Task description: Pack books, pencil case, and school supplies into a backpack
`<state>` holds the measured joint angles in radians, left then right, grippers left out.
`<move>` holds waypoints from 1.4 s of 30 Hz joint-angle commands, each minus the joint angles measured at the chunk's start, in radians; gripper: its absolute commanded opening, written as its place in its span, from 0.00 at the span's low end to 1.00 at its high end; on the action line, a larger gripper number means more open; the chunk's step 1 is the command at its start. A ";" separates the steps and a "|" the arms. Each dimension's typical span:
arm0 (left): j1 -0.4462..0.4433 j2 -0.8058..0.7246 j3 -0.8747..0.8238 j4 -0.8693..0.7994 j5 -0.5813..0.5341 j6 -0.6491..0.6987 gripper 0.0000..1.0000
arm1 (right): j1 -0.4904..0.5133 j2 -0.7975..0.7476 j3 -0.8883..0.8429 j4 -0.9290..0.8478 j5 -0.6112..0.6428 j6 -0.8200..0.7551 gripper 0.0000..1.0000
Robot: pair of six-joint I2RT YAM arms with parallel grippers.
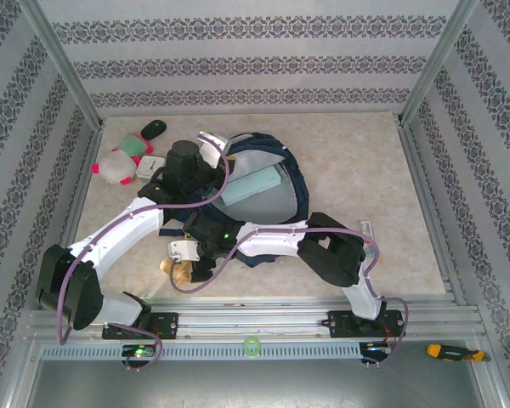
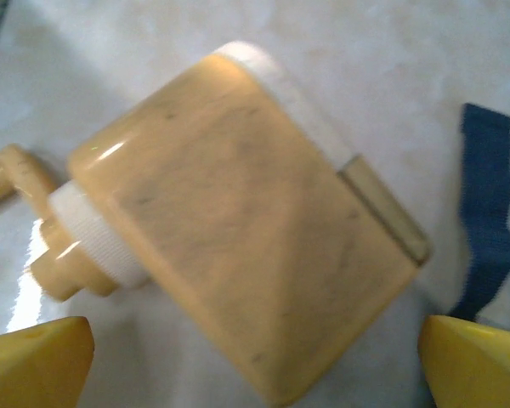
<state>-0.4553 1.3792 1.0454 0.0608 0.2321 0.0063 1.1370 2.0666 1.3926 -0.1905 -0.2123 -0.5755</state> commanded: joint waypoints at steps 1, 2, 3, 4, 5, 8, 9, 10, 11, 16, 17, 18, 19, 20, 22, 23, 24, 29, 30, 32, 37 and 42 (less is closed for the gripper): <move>0.026 -0.035 0.006 0.103 0.007 -0.011 0.02 | 0.011 -0.014 0.004 -0.123 -0.098 -0.010 0.94; 0.027 -0.032 0.006 0.105 0.009 -0.011 0.01 | 0.016 -0.022 0.000 -0.147 -0.115 -0.005 0.93; 0.027 -0.029 0.005 0.107 0.010 -0.012 0.02 | 0.020 -0.031 -0.005 -0.160 -0.125 0.000 0.91; 0.027 -0.027 0.006 0.109 0.012 -0.015 0.01 | 0.025 -0.040 -0.010 -0.170 -0.136 0.004 0.90; 0.026 -0.026 0.006 0.111 0.015 -0.018 0.02 | 0.031 -0.050 -0.013 -0.186 -0.152 0.007 0.88; 0.027 -0.026 0.008 0.116 0.021 -0.022 0.01 | 0.041 -0.084 -0.023 -0.202 -0.169 0.016 0.86; 0.027 -0.026 0.007 0.117 0.021 -0.022 0.01 | 0.038 -0.098 -0.029 -0.200 -0.170 0.019 0.85; 0.027 -0.029 0.007 0.116 0.021 -0.022 0.01 | 0.035 -0.113 -0.035 -0.194 -0.171 0.019 0.85; 0.027 -0.031 0.008 0.116 0.022 -0.022 0.01 | 0.029 -0.130 -0.043 -0.179 -0.168 0.023 0.85; 0.027 -0.038 0.006 0.111 0.022 -0.022 0.01 | 0.005 -0.129 -0.033 -0.055 -0.066 0.092 0.94; 0.026 -0.040 0.005 0.113 0.021 -0.023 0.02 | 0.006 -0.113 -0.019 -0.043 -0.059 0.085 0.95; 0.027 -0.040 0.004 0.114 0.022 -0.025 0.01 | 0.006 -0.094 -0.002 -0.036 -0.062 0.077 0.96; 0.028 -0.040 0.003 0.114 0.022 -0.026 0.02 | 0.005 -0.076 0.014 -0.031 -0.066 0.071 0.98; 0.027 -0.041 0.003 0.115 0.023 -0.026 0.01 | 0.005 -0.057 0.029 -0.024 -0.075 0.061 0.98; 0.027 -0.042 0.004 0.116 0.024 -0.027 0.02 | 0.006 -0.024 0.054 -0.018 -0.088 0.038 0.98; 0.026 -0.045 0.004 0.116 0.025 -0.026 0.02 | 0.004 -0.008 0.065 -0.017 -0.091 0.027 0.98; 0.027 -0.044 0.005 0.116 0.025 -0.025 0.02 | 0.004 0.006 0.075 -0.017 -0.096 0.017 0.98; 0.027 -0.045 0.003 0.117 0.027 -0.022 0.01 | 0.000 0.058 0.110 -0.018 -0.126 -0.003 0.98; 0.028 -0.043 0.003 0.119 0.026 -0.022 0.02 | -0.002 0.067 0.114 -0.020 -0.136 -0.007 0.98; 0.028 -0.042 0.000 0.122 0.027 -0.022 0.01 | -0.006 0.080 0.115 -0.022 -0.157 -0.013 0.96; 0.028 -0.043 -0.002 0.126 0.033 -0.024 0.01 | -0.014 0.111 0.124 -0.022 -0.175 -0.018 0.90; 0.027 -0.045 -0.002 0.127 0.035 -0.028 0.01 | -0.016 0.125 0.131 0.007 -0.198 -0.011 0.77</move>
<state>-0.4427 1.3792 1.0397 0.0753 0.2558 0.0059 1.1294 2.1773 1.4967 -0.2089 -0.3649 -0.5835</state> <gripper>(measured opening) 0.106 0.783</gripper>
